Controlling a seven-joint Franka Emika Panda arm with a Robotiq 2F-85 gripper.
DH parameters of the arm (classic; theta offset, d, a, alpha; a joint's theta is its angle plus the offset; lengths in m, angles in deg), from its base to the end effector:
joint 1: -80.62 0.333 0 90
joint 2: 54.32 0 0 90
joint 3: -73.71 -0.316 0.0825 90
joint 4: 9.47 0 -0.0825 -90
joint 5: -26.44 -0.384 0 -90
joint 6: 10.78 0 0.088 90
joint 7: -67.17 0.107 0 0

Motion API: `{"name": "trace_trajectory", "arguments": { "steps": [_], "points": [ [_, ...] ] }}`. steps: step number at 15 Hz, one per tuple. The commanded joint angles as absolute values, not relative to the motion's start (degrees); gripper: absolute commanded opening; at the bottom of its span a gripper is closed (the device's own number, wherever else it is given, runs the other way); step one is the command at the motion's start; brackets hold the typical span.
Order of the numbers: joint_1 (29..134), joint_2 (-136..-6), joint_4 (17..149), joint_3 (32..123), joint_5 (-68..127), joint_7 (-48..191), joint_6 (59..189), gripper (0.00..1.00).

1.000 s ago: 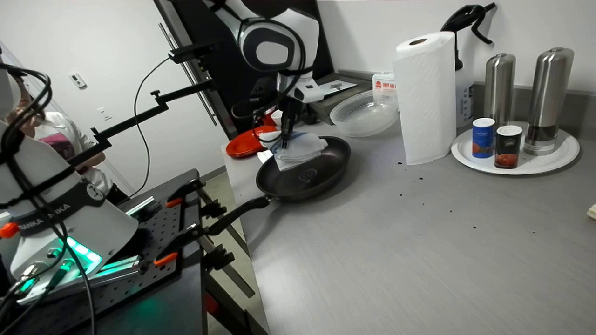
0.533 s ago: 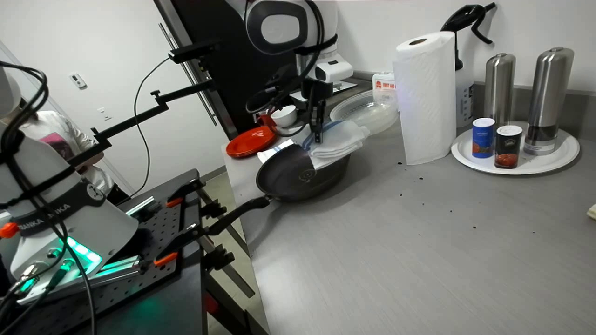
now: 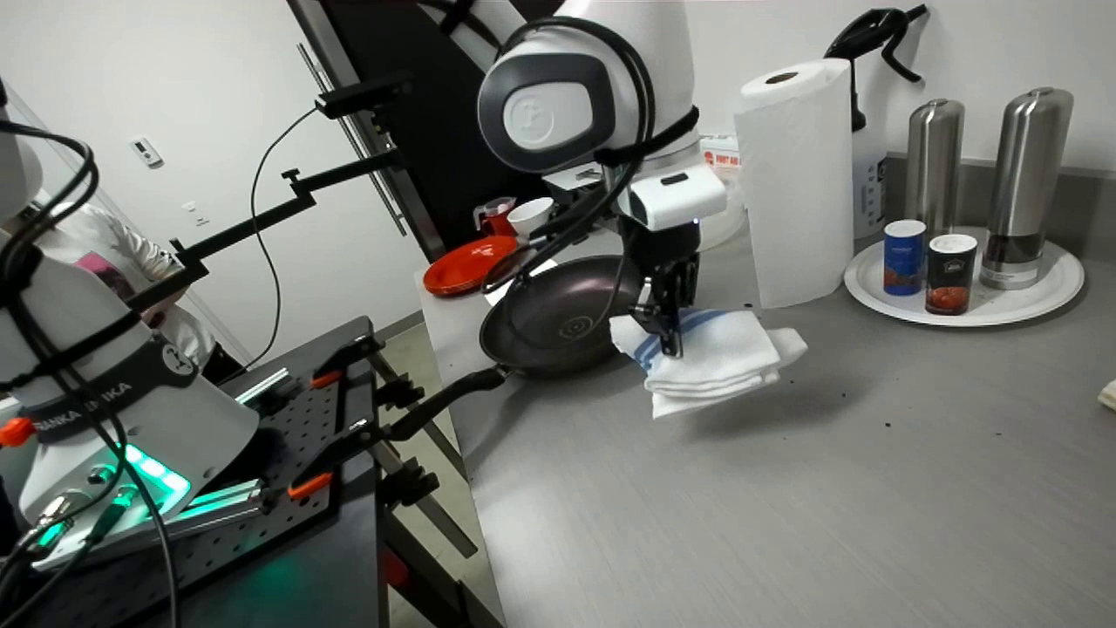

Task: Pick the cloth and wipe the sauce pan

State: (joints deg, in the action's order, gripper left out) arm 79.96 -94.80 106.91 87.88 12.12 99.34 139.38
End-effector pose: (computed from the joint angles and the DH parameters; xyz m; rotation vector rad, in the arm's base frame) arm 0.5523 -0.1577 0.0950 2.7080 -1.4673 -0.1131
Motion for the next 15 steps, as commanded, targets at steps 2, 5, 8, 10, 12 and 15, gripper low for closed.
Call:
{"name": "trace_trajectory", "arguments": {
  "steps": [2, 5, 8, 10, 12, 15],
  "points": [
    [78.0, -102.4, 102.3, 89.1, 10.0, 105.8, 142.9, 0.04],
    [76.5, -107.4, 97.2, 88.6, 8.3, 110.8, 141.4, 0.04],
    [76.3, -110.7, 93.4, 88.6, 8.5, 114.7, 140.7, 0.04],
    [76.3, -112.0, 91.3, 88.6, 9.0, 116.7, 139.8, 0.04],
    [76.2, -111.8, 90.2, 88.6, 9.3, 118.1, 138.7, 0.04],
    [76.8, -110.6, 89.6, 89.1, 10.2, 119.5, 136.6, 0.04]
  ]
}}
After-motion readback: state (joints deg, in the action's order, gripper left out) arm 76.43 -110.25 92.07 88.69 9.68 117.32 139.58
